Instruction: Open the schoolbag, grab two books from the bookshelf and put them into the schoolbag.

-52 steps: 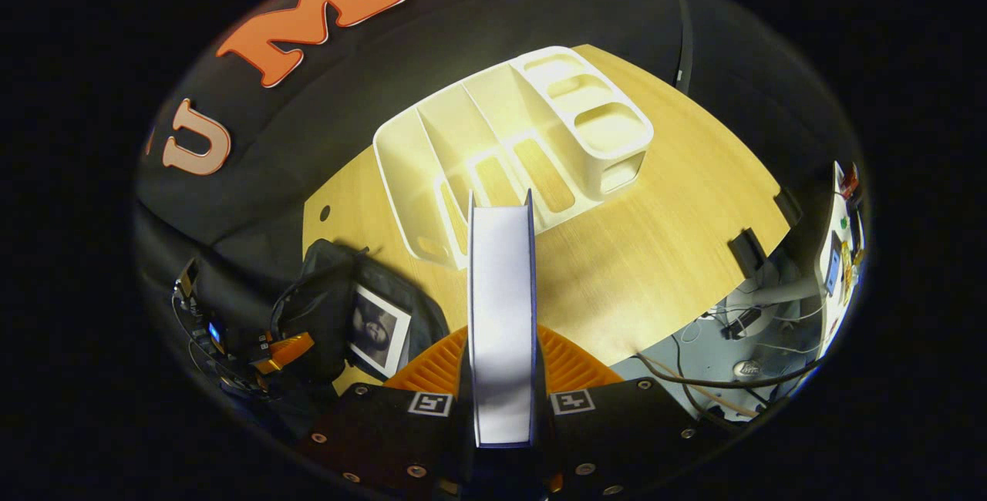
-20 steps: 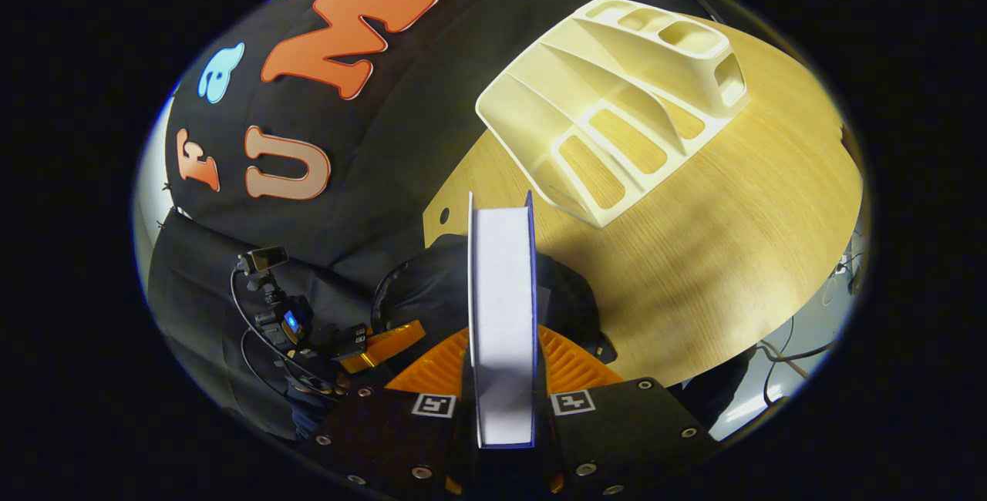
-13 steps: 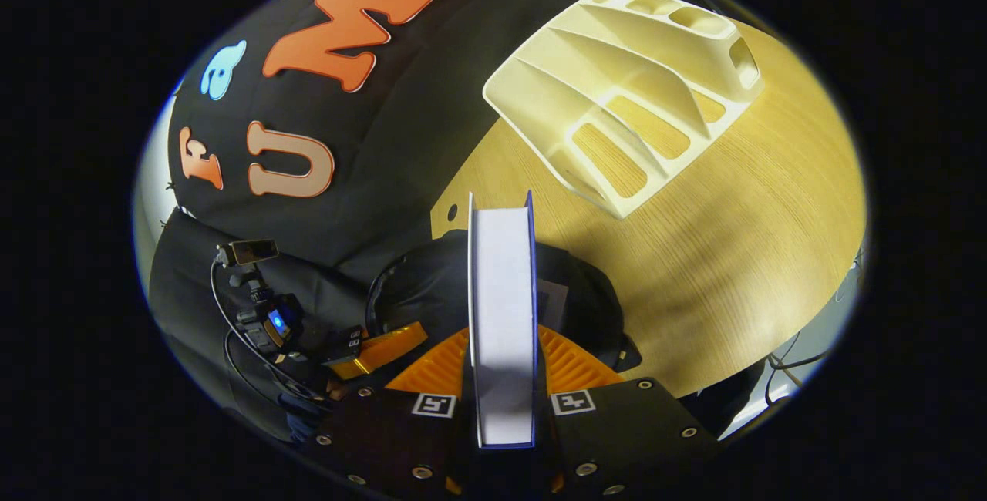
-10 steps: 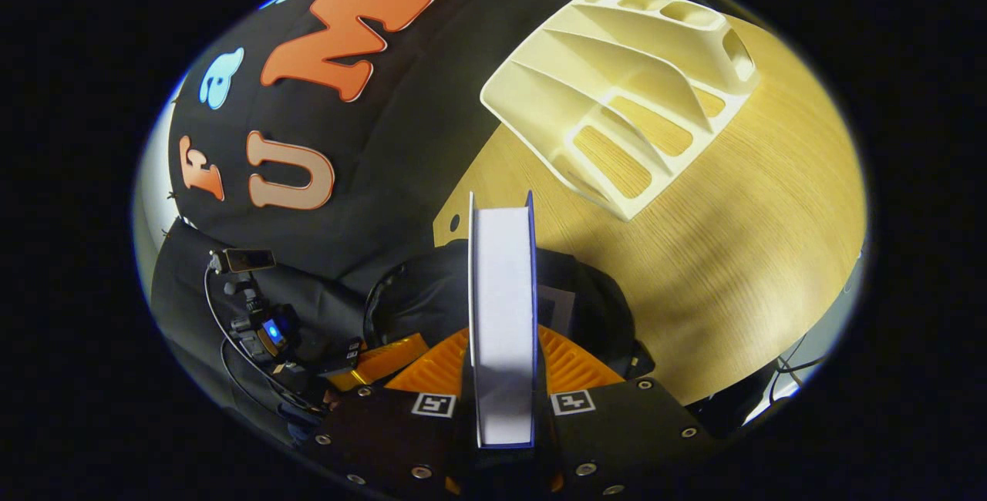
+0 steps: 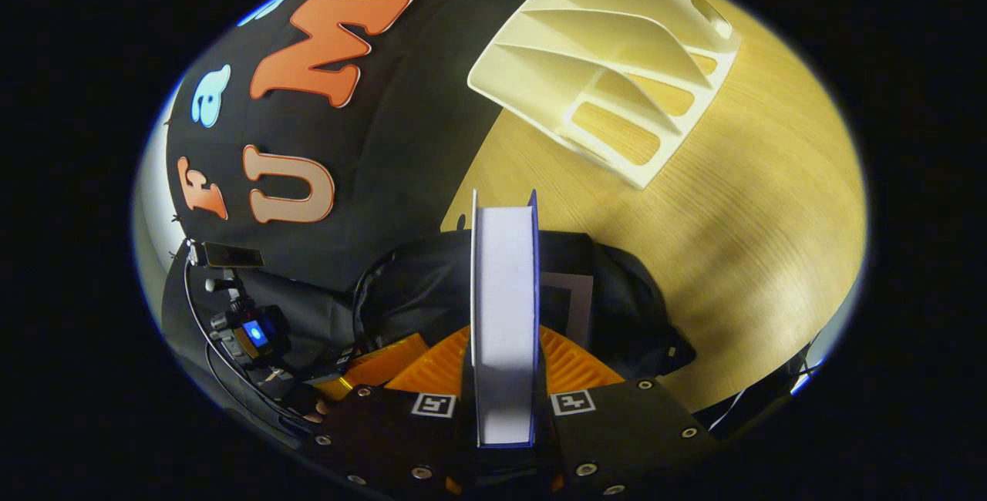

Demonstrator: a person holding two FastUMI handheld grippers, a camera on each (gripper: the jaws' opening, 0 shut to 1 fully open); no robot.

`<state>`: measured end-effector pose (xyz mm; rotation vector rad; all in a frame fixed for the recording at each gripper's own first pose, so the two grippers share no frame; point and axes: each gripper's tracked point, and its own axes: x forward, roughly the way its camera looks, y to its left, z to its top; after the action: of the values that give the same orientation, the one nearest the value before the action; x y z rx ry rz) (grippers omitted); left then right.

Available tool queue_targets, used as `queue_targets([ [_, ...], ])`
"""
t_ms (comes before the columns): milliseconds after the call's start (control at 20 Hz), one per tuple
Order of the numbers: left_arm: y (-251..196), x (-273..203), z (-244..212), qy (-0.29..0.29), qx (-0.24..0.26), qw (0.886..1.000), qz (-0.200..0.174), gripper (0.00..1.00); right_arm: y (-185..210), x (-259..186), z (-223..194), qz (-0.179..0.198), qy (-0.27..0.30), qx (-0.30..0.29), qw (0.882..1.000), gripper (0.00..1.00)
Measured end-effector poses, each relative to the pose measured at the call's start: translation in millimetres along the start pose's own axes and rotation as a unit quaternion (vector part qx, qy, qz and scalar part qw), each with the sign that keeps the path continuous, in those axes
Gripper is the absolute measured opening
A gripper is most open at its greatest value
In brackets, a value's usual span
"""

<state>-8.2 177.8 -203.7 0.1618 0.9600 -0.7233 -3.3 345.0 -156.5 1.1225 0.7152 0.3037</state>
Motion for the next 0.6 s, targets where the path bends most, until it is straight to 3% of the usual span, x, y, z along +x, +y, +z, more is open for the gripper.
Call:
queue_targets([
  [150,-3,0,3,-0.003,0.005,1.0,-0.002,0.04,-1,11,1,0.005,-0.029,0.016,0.999,0.3],
  [600,-16,-3,10,-0.007,0.013,1.0,-0.004,0.04,4,37,-29,0.01,-0.039,0.01,0.999,0.3],
])
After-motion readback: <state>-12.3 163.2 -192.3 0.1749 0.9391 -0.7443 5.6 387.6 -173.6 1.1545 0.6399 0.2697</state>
